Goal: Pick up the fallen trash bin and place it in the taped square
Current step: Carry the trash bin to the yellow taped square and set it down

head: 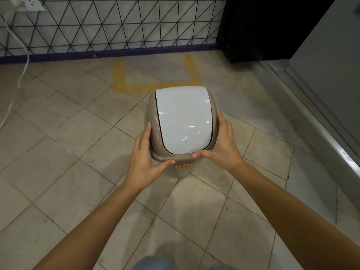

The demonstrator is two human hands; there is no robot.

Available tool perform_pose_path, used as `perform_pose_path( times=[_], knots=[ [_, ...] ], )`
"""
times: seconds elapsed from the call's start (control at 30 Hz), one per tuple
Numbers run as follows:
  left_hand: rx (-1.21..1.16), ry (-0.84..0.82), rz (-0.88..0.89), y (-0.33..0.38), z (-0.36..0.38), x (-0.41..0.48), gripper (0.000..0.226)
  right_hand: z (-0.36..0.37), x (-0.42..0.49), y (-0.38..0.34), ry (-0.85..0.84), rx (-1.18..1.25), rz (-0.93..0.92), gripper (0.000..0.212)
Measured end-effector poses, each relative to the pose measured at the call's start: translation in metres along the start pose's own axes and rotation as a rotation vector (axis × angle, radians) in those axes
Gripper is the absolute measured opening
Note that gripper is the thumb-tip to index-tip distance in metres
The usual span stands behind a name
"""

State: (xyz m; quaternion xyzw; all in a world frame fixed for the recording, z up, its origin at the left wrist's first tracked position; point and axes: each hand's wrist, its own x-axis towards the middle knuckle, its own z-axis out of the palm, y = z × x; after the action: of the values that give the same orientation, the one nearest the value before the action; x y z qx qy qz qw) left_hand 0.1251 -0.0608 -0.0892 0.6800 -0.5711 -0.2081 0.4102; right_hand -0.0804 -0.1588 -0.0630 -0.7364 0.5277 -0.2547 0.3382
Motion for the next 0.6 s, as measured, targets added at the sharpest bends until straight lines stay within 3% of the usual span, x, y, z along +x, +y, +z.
perform_pose_path(
  times=[0.3, 0.6],
  knots=[
    [0.078, 0.01, -0.021, 0.004, -0.002, 0.024, 0.116, 0.003, 0.027, -0.008, 0.017, -0.05, -0.001, 0.136],
    [0.161, 0.055, -0.078, 0.0, 0.01, 0.068, 0.112, 0.002, 0.071, -0.003, 0.002, 0.053, 0.026, 0.133]
  ],
)
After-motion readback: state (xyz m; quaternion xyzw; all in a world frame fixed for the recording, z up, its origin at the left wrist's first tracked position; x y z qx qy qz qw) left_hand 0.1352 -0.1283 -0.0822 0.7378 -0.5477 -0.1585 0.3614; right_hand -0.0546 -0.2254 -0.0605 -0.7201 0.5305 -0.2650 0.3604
